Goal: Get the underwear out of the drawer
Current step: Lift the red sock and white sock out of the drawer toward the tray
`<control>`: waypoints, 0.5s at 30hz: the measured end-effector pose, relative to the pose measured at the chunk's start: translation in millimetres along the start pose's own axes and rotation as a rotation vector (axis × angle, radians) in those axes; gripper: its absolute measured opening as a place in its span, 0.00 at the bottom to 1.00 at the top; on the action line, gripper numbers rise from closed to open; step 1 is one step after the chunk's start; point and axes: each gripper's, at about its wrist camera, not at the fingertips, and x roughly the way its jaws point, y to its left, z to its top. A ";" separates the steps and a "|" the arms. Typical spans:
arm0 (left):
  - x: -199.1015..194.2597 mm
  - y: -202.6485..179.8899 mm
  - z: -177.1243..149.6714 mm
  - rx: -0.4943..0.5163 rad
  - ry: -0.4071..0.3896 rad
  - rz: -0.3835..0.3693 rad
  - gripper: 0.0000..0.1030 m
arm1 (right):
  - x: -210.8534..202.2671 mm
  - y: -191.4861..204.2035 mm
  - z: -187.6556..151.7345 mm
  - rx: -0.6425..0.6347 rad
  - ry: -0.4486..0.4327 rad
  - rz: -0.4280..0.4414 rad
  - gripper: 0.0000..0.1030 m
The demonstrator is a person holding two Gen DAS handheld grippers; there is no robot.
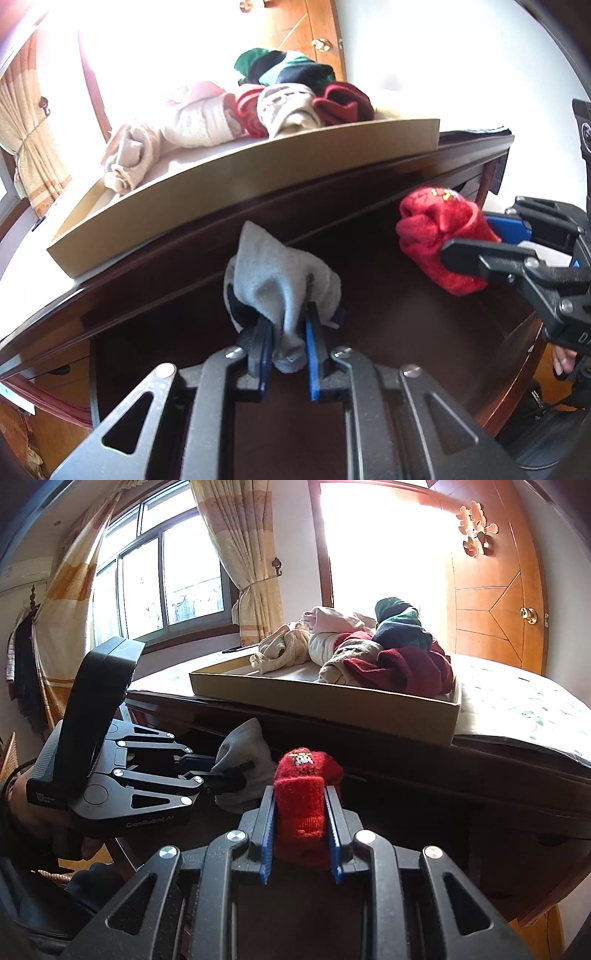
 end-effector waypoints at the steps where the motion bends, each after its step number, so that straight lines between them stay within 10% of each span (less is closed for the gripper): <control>1: -2.4 0.2 -1.7 -0.004 -0.007 0.003 0.13 | -0.1 0.9 0.2 -0.002 -0.003 0.001 0.25; 15: -32.2 16.3 -6.1 -0.072 -0.094 0.026 0.13 | -11.6 16.9 8.6 -0.060 -0.077 0.022 0.25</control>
